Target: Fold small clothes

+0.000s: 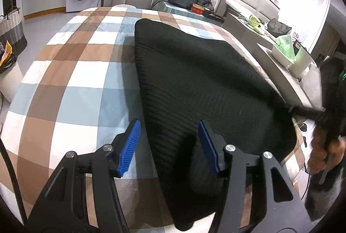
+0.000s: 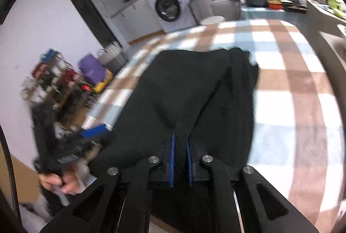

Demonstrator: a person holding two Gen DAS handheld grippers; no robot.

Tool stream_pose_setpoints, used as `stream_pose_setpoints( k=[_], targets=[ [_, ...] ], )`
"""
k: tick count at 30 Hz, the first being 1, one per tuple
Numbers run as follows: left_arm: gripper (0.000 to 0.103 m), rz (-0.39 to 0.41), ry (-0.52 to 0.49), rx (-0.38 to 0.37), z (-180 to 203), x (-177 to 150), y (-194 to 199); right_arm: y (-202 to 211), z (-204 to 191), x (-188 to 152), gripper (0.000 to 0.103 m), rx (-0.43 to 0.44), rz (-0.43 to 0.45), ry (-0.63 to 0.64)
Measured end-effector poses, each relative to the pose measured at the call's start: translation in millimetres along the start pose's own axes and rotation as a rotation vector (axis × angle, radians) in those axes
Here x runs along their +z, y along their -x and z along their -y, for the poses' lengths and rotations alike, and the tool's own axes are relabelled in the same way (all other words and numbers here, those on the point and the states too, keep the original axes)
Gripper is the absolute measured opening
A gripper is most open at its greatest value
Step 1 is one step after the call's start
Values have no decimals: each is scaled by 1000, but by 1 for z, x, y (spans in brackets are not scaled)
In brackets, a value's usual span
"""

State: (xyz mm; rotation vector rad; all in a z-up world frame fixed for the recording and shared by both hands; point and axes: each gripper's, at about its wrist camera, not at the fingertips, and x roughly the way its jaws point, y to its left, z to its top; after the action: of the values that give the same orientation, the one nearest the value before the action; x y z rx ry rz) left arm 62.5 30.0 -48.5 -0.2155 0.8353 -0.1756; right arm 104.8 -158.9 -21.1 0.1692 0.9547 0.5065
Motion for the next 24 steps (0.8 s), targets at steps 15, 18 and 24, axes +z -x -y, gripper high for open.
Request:
stream_pose_setpoints(
  k=[15,18,24],
  targets=[
    [54,-37,-65,14,18,-16,-1,7,16,-39,41,166,-112,0],
    [54,-45,-66,20,17,-18,-3,9,9,-33,13,144,-77,19],
    [54,-40,-50,30,14,-19,1,27,0,-32,9,99,-30,60]
  ],
)
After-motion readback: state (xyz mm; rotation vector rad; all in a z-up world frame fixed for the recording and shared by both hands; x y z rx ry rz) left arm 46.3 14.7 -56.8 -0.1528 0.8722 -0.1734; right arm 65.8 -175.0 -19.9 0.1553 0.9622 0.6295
